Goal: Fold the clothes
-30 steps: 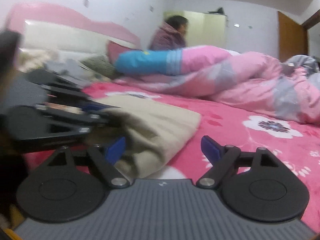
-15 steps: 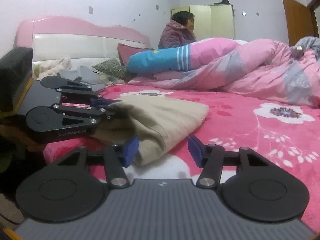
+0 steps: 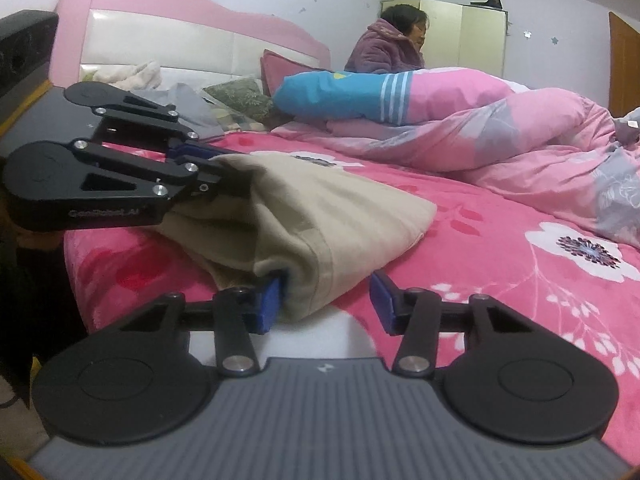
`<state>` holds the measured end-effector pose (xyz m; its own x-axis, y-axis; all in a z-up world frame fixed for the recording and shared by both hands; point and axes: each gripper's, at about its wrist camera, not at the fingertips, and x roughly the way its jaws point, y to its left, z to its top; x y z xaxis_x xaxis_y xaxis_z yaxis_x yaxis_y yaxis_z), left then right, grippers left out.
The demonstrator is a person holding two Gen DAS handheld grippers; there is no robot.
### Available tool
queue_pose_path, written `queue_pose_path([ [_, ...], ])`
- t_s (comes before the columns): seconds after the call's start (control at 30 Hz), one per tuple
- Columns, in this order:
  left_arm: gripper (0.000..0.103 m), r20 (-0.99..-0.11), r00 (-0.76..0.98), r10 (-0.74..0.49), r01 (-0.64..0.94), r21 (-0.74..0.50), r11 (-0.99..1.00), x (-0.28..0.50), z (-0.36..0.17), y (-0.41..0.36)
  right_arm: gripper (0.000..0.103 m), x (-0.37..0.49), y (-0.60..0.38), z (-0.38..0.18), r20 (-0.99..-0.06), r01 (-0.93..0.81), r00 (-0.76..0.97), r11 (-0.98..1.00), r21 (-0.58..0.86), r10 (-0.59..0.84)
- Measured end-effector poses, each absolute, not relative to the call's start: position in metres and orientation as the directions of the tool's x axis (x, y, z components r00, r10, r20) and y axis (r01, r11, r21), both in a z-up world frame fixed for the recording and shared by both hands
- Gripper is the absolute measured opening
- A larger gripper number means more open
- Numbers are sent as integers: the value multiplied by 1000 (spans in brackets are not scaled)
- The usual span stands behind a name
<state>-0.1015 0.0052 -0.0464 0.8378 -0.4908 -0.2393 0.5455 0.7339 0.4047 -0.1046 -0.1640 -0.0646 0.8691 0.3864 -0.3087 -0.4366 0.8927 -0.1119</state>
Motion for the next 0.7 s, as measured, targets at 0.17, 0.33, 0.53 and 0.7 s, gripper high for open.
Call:
queue_pose_path([
  [0.17, 8, -233, 834, -500, 551, 396, 735, -103, -44, 9, 46, -105, -163, -60, -278, -438, 874, 894, -93, 399],
  [0.33, 8, -226, 826, -516, 562, 380, 734, -105, -43, 13, 46, -98, -183, -65, -249, -429, 854, 889, 161, 457],
  [0.53, 8, -232, 821, -521, 570, 384, 727, -106, -46, 13, 47, -94, -176, -72, -253, -395, 864, 897, 198, 436],
  [0.7, 8, -242, 821, -518, 568, 441, 695, -112, -61, 9, 56, -85, -180, -78, -275, -348, 875, 913, 214, 398],
])
